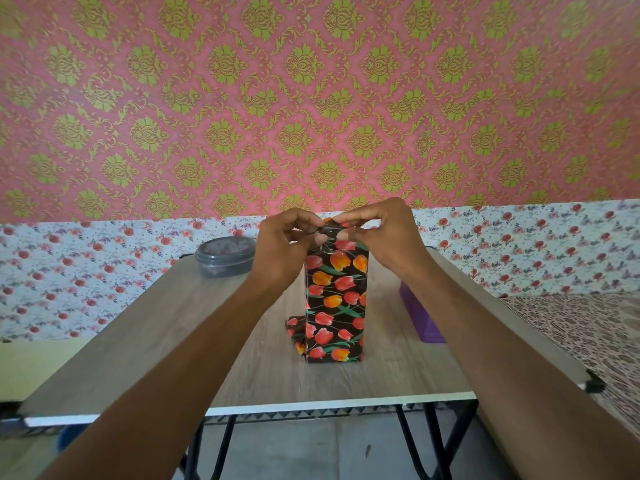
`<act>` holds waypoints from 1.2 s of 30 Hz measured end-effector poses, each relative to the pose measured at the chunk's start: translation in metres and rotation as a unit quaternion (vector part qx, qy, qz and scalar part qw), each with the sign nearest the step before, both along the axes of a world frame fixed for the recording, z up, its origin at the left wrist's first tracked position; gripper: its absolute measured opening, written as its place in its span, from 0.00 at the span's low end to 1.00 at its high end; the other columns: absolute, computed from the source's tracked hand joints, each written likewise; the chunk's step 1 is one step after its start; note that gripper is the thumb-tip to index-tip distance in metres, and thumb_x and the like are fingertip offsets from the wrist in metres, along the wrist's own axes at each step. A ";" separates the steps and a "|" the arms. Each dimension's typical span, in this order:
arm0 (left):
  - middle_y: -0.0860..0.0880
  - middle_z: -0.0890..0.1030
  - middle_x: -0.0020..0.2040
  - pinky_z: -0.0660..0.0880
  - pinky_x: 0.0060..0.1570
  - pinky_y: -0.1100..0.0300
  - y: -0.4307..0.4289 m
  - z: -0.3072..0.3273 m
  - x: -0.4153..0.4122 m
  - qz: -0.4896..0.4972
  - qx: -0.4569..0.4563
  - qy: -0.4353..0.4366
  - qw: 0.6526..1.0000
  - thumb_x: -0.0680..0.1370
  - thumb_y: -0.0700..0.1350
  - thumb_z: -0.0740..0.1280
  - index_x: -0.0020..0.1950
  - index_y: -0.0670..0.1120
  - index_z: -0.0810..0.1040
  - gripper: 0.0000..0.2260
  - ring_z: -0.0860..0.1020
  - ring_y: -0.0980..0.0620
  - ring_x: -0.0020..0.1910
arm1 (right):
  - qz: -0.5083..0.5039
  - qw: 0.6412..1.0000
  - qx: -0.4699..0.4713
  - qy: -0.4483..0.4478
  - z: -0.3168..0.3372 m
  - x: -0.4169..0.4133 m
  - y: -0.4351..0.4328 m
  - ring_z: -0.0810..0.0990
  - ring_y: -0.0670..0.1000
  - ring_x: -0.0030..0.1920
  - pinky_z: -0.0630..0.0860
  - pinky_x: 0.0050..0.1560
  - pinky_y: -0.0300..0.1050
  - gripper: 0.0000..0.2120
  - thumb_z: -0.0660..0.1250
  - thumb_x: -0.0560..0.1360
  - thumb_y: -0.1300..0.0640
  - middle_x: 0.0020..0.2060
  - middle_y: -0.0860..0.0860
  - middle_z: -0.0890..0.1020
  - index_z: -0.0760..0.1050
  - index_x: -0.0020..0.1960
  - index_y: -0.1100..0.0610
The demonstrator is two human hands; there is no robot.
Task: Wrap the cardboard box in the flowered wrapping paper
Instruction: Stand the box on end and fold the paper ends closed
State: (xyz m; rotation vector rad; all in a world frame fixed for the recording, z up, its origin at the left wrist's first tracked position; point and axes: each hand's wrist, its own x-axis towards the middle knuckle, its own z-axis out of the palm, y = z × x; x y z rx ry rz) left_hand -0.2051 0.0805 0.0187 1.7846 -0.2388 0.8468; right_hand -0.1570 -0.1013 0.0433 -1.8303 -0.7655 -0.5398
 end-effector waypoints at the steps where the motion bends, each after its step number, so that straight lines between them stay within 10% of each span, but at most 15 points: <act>1: 0.50 0.84 0.40 0.81 0.36 0.62 -0.001 -0.001 -0.001 -0.003 -0.016 0.000 1.000 0.73 0.32 0.75 0.44 0.50 0.85 0.12 0.84 0.54 0.39 | -0.009 1.000 -0.018 0.000 0.002 -0.001 -0.001 0.85 0.45 0.46 0.79 0.50 0.43 0.12 0.82 0.67 0.62 0.42 0.46 0.88 0.88 0.50 0.53; 15: 0.50 0.76 0.50 0.75 0.38 0.69 -0.018 -0.005 -0.002 0.161 0.175 -0.062 0.969 0.79 0.37 0.71 0.50 0.45 0.85 0.05 0.77 0.57 0.44 | -0.117 0.972 -0.191 -0.070 0.003 -0.006 0.000 0.69 0.54 0.61 0.66 0.57 0.55 0.05 0.74 0.77 0.58 0.53 0.49 0.73 0.86 0.52 0.55; 20: 0.47 0.82 0.50 0.79 0.47 0.47 -0.017 0.003 0.000 0.167 0.209 -0.006 0.964 0.80 0.40 0.70 0.49 0.41 0.83 0.03 0.80 0.48 0.47 | -0.047 0.981 -0.189 0.000 0.007 -0.005 0.001 0.74 0.46 0.39 0.70 0.50 0.51 0.15 0.68 0.81 0.61 0.36 0.48 0.74 0.76 0.36 0.57; 25: 0.52 0.83 0.39 0.74 0.32 0.69 -0.017 0.013 0.000 0.144 0.175 0.080 0.971 0.79 0.41 0.71 0.45 0.41 0.85 0.05 0.80 0.62 0.33 | -0.026 0.978 -0.186 0.088 0.007 0.002 0.006 0.62 0.53 0.31 0.64 0.39 0.45 0.19 0.65 0.82 0.61 0.31 0.56 0.61 0.66 0.34 0.60; 36: 0.44 0.83 0.34 0.81 0.36 0.57 -0.007 0.036 0.009 0.137 0.013 0.243 0.960 0.65 0.44 0.84 0.38 0.39 0.85 0.12 0.83 0.49 0.35 | -0.099 0.974 -0.054 0.196 -0.002 0.022 0.015 0.68 0.46 0.23 0.65 0.32 0.44 0.19 0.81 0.68 0.55 0.25 0.52 0.67 0.71 0.32 0.58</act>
